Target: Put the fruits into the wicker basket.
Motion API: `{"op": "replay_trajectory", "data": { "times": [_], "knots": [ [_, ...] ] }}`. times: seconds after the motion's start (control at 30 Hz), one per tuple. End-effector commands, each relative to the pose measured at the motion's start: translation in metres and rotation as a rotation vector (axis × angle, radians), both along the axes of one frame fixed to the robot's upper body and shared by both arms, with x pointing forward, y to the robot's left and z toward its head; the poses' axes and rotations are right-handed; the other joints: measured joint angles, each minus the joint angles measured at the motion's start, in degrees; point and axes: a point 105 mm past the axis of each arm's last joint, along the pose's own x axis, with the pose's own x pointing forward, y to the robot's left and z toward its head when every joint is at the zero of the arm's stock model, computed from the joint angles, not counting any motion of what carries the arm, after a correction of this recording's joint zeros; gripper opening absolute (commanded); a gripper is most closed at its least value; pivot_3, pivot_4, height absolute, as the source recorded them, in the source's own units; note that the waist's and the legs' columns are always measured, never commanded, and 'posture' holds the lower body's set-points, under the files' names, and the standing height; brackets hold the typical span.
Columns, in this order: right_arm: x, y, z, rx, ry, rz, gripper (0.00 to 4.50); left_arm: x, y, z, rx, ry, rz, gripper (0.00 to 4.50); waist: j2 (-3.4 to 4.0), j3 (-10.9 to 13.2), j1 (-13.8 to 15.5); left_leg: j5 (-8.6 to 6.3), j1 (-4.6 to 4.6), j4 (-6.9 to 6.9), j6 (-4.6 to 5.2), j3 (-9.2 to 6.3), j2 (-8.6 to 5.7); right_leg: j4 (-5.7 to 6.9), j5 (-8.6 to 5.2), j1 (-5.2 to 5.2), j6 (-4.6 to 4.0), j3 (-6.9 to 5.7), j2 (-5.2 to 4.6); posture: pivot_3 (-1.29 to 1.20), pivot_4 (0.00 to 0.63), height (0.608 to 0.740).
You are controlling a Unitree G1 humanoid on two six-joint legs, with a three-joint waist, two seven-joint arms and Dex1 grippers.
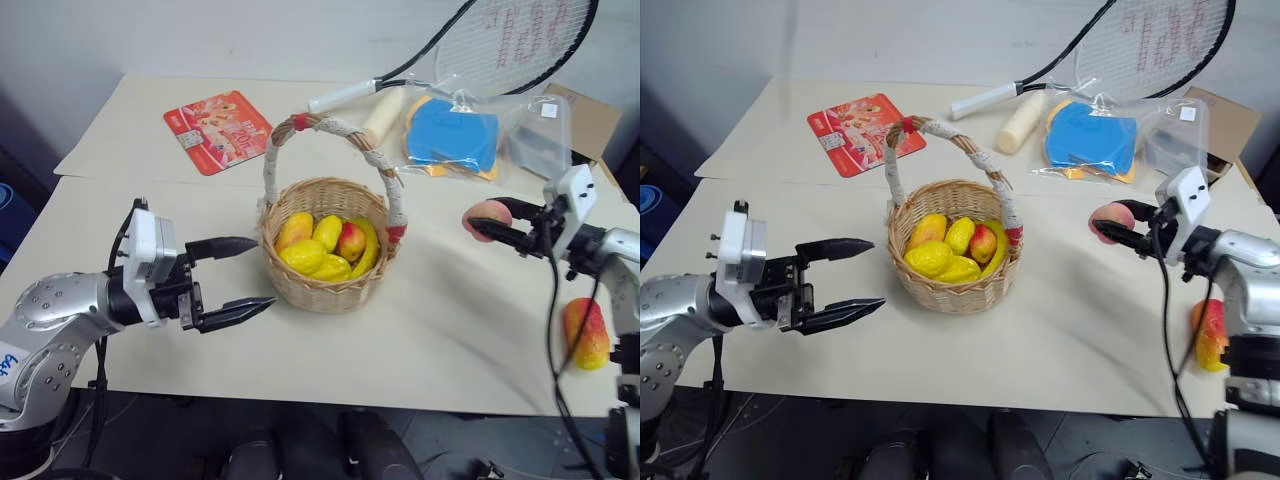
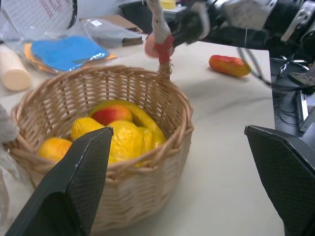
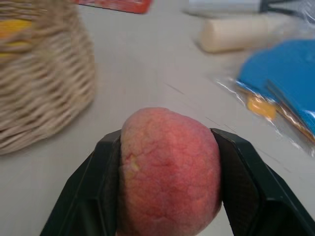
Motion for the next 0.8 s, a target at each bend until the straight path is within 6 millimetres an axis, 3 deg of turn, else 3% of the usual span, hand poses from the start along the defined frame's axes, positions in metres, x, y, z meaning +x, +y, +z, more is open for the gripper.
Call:
{"op": "replay_trajectory", "data": {
  "times": [0.03,0.07,0.13,0.17,0.27,0.4,0.5,0.67,0.77,0.8],
  "knots": [
    [-0.059,0.037,0.007,-0.094,0.121,0.297,2.25,-0.003,0.013,-0.006,0.004,0.001,0.018,4.5,0.0,0.0,0.11,0.0,0.02,0.03,0.0,-0.01,-0.01,0.02,0.0,0.04,0.0,0.02,0.01,0.0,0.15,0.74],
    [-0.071,0.046,0.007,-0.09,0.161,0.351,2.25,-0.003,0.015,-0.009,0.012,0.011,0.019,4.5,0.0,0.0,0.07,0.0,0.08,0.01,0.01,-0.04,-0.03,0.01,0.0,0.08,0.0,0.03,0.01,0.0,0.15,0.74],
    [-0.096,0.106,0.012,-0.012,0.151,0.563,2.25,-0.001,0.019,-0.019,0.022,0.025,0.024,4.5,-0.01,0.0,-0.38,0.0,0.11,0.03,0.02,-0.04,0.01,0.05,0.01,0.11,-0.01,0.08,0.06,0.0,0.15,0.74],
    [-0.103,0.125,0.016,0.038,0.119,0.615,2.25,0.0,0.019,-0.021,0.023,0.026,0.023,4.5,-0.05,-0.01,-0.59,0.01,0.16,0.03,0.01,-0.04,0.06,0.08,0.05,0.11,-0.08,0.13,0.13,0.0,0.15,0.74],
    [-0.11,0.155,0.025,0.148,0.056,0.677,2.25,0.001,0.018,-0.021,0.019,0.018,0.02,4.5,-0.25,-0.05,-0.48,0.0,0.13,0.03,-0.06,-0.4,0.16,0.01,0.24,0.1,-0.25,0.12,0.45,0.0,0.15,0.74],
    [-0.106,0.178,0.026,0.164,0.026,0.71,2.25,0.0,0.018,-0.022,0.016,0.018,0.022,4.5,-0.26,-0.05,0.56,0.0,-0.07,0.03,-0.05,-0.42,0.08,-0.1,0.23,-0.03,-0.25,0.09,0.3,0.0,0.15,0.74],
    [-0.08,0.196,0.022,0.154,0.02,0.611,2.25,-0.002,0.019,-0.024,0.009,0.018,0.04,4.5,-0.3,-0.08,0.42,-0.08,-0.09,0.05,0.09,-0.29,0.05,-0.18,0.23,-0.06,-0.24,0.09,0.16,0.0,0.15,0.74],
    [-0.046,0.209,0.019,0.079,-0.091,0.459,2.25,-0.008,0.02,-0.025,-0.007,0.015,0.072,4.5,-0.3,-0.08,-0.03,-0.08,-0.12,0.04,0.07,-0.22,0.09,-0.11,0.22,-0.19,-0.27,0.12,0.18,0.0,0.15,0.74],
    [-0.044,0.212,0.018,0.061,-0.129,0.465,2.25,-0.01,0.019,-0.025,-0.014,0.012,0.087,4.5,-0.3,-0.08,-0.02,-0.06,-0.13,0.03,0.03,-0.22,0.11,-0.1,0.2,-0.21,-0.29,0.11,0.23,0.0,0.15,0.74],
    [-0.044,0.213,0.02,0.067,-0.153,0.471,2.93,-0.01,0.019,-0.025,-0.015,0.012,0.089,4.5,-0.3,-0.08,0.0,-0.06,-0.13,0.03,0.03,-0.22,0.12,-0.1,0.2,-0.21,-0.29,0.11,0.23,0.0,0.15,0.74]
  ]
}}
